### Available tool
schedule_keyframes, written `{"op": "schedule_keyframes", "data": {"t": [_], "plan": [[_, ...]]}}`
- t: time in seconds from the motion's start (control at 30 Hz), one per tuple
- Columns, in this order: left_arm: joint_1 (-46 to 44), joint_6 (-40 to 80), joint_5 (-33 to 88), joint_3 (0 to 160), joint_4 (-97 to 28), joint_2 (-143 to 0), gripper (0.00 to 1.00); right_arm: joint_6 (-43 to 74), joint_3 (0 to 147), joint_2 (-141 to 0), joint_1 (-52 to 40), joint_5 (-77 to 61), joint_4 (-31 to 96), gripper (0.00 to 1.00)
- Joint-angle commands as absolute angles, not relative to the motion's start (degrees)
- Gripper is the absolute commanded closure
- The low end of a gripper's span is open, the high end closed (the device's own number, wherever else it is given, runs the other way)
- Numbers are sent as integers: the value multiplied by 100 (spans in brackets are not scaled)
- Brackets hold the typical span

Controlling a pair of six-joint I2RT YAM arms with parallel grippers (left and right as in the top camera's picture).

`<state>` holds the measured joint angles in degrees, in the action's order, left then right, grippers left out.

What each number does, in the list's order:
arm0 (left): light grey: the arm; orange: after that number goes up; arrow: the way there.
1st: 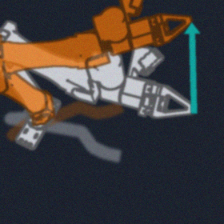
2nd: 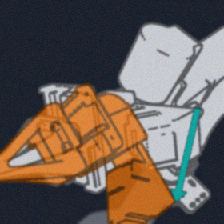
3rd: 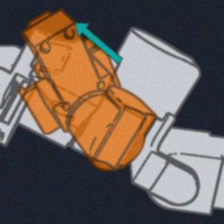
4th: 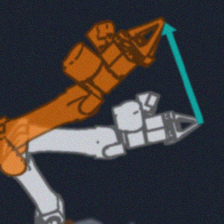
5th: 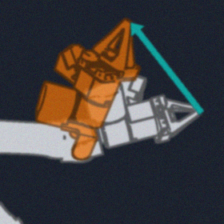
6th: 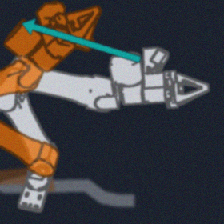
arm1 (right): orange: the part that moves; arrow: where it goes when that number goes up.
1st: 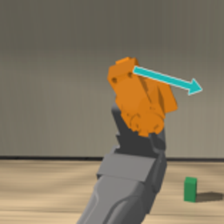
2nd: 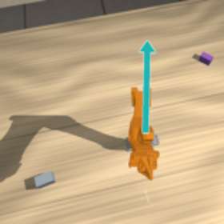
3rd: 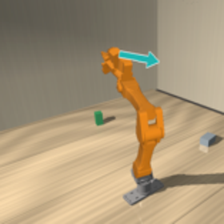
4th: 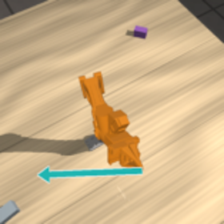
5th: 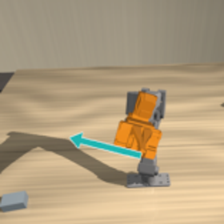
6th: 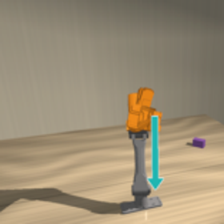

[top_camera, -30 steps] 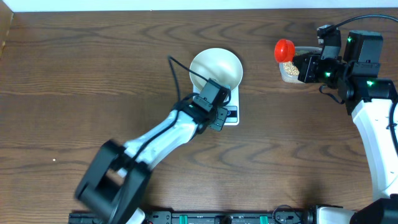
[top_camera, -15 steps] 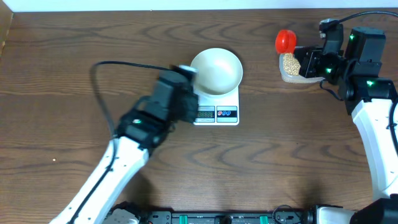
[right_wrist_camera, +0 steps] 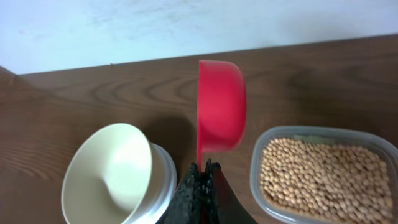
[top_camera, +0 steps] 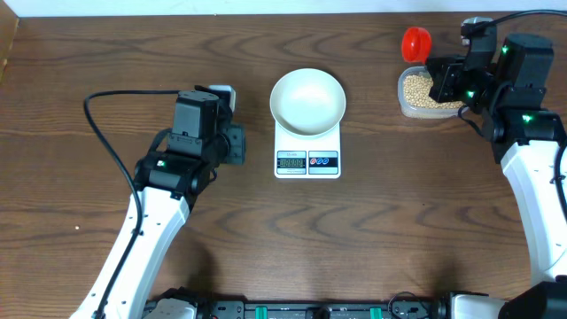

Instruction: Scoop item into bowl and weigh 50g on scale

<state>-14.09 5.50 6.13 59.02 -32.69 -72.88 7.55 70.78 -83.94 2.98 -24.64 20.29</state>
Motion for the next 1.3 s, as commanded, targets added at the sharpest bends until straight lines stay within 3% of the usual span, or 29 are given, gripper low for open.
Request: {"op": "schedule_keyframes", "data": {"t": [0.0,0.3,0.5,0.7,0.9,1.27], "plan": [[-1428,342,1072,5957,-3465,-7356,93,838,7190,-8392,301,-2281,2143,99],[-1450,-644,2357,5955,-3726,-7376,93,805,7190,-8392,301,-2193,2204,99],[-1597,-1105,2268,5944,-4278,-7384,92,587,7190,-8392,301,-2115,1984,99],[-2268,-1063,1170,5944,-4344,-7384,92,545,7190,-8392,303,-1614,1804,99],[-2698,-189,23,5870,-4189,-7387,93,548,7190,-8392,301,-1597,1570,99],[-3236,790,36,5544,-3994,-7179,93,548,7190,-8392,303,-1597,1518,99]]}}
